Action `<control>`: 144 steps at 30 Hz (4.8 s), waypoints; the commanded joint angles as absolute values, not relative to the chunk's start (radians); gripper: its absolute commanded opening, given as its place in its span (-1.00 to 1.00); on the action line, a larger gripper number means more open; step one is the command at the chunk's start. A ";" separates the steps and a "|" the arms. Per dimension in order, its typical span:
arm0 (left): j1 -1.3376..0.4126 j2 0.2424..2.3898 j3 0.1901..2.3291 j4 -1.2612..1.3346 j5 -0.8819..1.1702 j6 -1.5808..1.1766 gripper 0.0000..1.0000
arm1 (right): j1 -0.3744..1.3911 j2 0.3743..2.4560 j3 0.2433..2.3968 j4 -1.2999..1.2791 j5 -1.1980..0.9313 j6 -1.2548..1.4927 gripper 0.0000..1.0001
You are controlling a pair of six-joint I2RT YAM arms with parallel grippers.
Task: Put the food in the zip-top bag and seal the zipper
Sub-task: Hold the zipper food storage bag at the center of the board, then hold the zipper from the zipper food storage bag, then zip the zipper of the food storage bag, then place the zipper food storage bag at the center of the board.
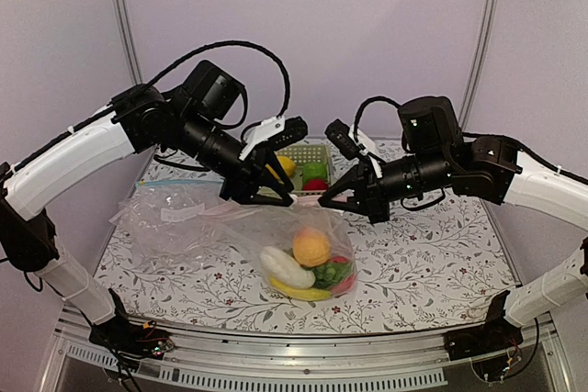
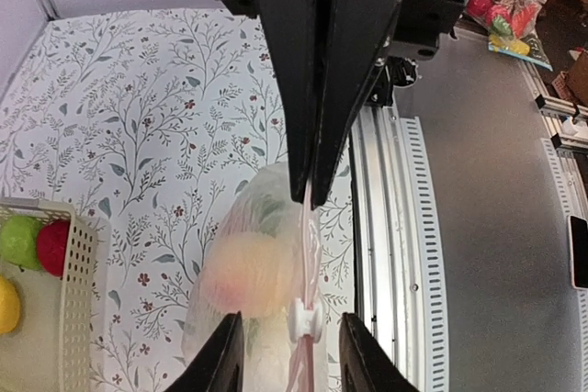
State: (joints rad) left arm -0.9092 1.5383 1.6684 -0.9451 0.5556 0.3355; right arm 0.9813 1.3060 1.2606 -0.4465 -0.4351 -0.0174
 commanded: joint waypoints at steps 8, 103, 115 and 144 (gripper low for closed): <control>-0.897 1.562 1.700 -0.951 0.581 0.333 -0.37 | 0.985 1.290 1.255 -0.432 -0.429 -0.015 -1.00; -0.886 1.521 1.626 -0.953 0.504 0.337 -1.00 | 0.755 1.067 1.127 -0.511 0.166 0.222 -1.00; -0.884 1.510 1.621 -0.950 0.496 0.335 -1.00 | 0.730 1.027 1.129 -0.542 0.209 0.217 -1.00; -0.875 1.494 1.549 -0.776 0.440 0.202 0.46 | 0.715 1.048 1.137 -0.546 -0.124 0.122 -0.20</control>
